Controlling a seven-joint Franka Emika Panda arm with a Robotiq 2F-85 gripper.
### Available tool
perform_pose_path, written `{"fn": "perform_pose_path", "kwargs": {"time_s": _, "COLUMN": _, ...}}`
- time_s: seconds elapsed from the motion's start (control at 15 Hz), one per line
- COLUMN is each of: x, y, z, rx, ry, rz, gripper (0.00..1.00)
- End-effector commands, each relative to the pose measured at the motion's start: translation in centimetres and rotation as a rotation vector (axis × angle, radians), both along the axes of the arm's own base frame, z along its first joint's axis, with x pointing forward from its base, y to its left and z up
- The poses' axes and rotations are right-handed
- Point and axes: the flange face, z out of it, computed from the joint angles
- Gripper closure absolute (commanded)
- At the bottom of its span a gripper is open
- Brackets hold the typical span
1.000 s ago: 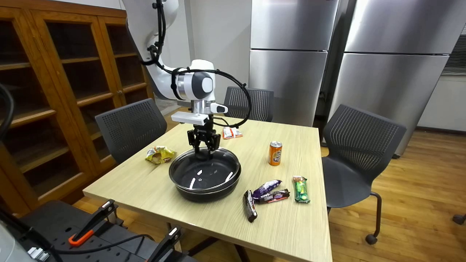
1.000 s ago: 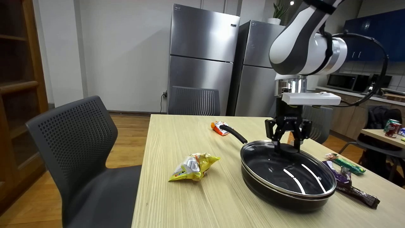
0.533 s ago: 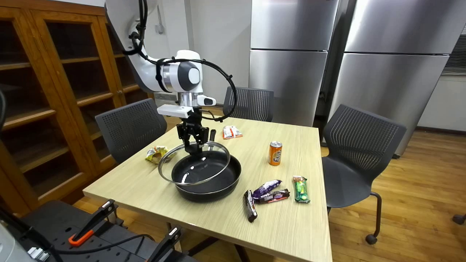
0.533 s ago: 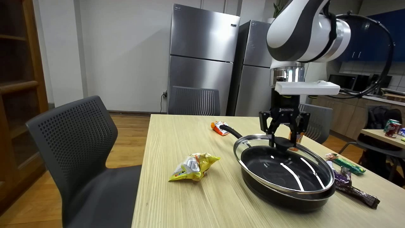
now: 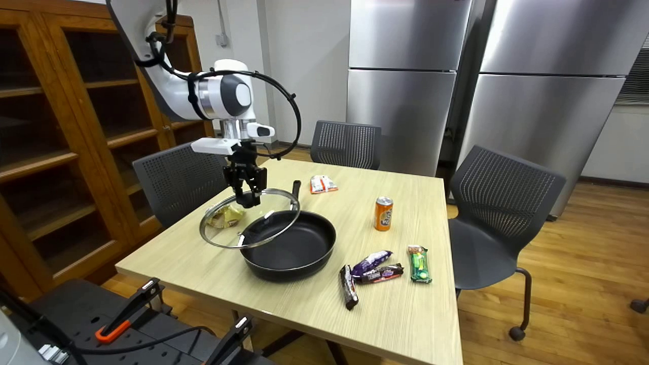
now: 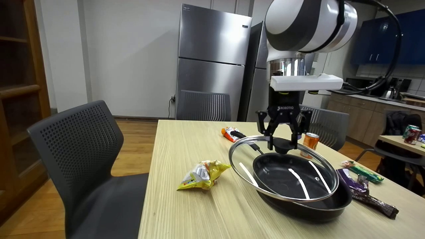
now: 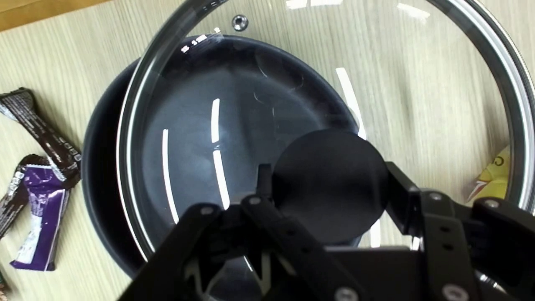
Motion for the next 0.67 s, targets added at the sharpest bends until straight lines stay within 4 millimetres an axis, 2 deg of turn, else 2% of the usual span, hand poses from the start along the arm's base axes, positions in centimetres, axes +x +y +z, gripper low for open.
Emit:
{"fn": "perform_pose_path", "kwargs": {"time_s": 0.0, "x": -0.8, "y": 2.6, "z": 2.6, "rx": -0.03, "ry": -0.009, "rz": 0.022, "gripper": 0.61}}
{"fn": "perform_pose_path", "kwargs": {"time_s": 0.6, "x": -2.5, "y": 8.9, "z": 1.6, "rx": -0.034, "ry": 0.057, "rz": 0.153, "gripper": 0.61}}
